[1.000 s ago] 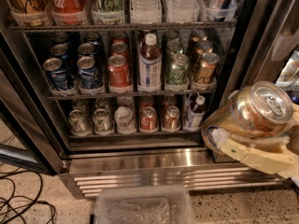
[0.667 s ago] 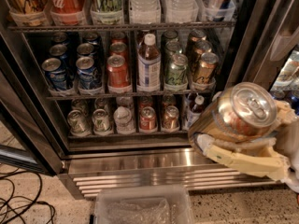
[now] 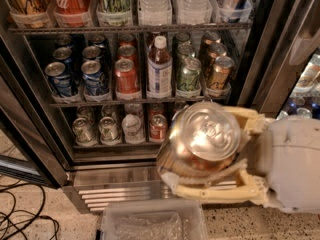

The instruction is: Pick orange can from middle shelf of fridge

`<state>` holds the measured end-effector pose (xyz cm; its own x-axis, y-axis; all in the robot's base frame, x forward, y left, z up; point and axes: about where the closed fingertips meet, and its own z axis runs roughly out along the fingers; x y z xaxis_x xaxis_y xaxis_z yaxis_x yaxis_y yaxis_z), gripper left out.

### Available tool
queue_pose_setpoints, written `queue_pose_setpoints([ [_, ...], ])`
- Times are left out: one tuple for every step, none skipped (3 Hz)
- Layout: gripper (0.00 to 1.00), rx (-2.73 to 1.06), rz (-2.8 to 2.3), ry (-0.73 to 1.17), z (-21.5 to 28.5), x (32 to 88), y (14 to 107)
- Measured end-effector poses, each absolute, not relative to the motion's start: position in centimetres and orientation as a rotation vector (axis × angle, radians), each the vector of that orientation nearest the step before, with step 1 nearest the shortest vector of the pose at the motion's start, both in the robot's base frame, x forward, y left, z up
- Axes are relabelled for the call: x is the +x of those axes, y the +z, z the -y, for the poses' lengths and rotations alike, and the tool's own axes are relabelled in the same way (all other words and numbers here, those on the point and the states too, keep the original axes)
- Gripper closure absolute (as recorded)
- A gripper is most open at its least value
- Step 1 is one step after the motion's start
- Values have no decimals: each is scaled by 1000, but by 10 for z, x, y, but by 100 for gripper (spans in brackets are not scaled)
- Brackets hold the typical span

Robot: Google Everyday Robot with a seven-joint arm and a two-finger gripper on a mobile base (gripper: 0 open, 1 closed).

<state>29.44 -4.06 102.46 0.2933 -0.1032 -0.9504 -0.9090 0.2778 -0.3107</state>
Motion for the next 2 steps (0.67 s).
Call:
queue_pose_setpoints([
  [100, -1236, -1101, 777, 18, 287, 1027],
  [100, -1236, -1101, 777, 18, 287, 1027],
])
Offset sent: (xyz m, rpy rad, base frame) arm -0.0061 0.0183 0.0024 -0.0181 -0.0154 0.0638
